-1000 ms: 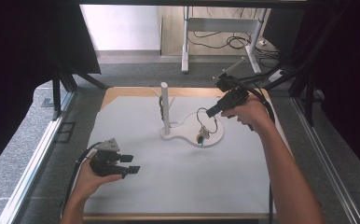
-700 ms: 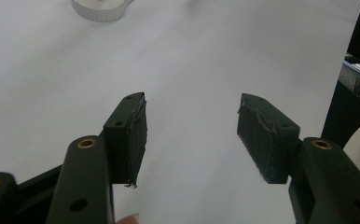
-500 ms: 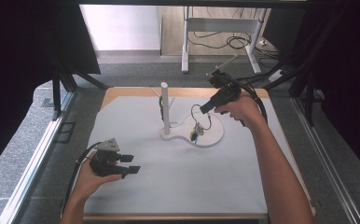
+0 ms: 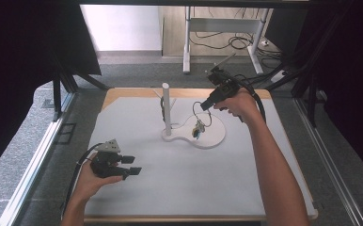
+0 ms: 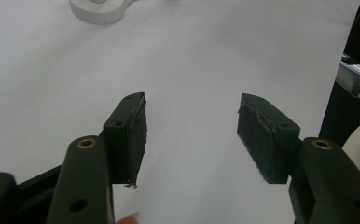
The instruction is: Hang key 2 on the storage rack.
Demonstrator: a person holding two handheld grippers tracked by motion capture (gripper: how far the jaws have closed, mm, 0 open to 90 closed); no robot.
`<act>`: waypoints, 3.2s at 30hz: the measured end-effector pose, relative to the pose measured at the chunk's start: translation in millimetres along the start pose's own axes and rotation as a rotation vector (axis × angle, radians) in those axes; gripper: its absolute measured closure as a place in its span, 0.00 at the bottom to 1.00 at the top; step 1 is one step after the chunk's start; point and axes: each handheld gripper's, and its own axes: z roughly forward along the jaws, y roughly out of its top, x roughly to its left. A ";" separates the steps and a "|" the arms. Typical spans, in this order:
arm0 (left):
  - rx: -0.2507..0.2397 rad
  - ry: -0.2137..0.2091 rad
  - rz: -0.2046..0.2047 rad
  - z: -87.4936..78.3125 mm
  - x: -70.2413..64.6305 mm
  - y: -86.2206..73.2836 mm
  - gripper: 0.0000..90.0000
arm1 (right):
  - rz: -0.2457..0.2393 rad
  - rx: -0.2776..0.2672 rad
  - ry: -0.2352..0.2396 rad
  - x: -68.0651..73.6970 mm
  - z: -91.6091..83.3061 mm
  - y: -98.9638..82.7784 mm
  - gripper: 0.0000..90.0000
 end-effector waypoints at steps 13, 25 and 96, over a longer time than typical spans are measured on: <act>-0.005 -0.003 0.001 -1.0 -0.2 0.2 0.48 | -0.006 0.031 -0.024 1.2 9.1 13.0 0.98; -0.020 -0.009 0.002 -3.4 0.4 -0.2 0.48 | -0.005 0.028 -0.036 0.8 12.9 30.0 0.98; -0.024 0.012 -0.016 -7.2 -0.4 -8.6 0.48 | -0.075 0.044 -0.008 18.9 80.3 56.7 0.98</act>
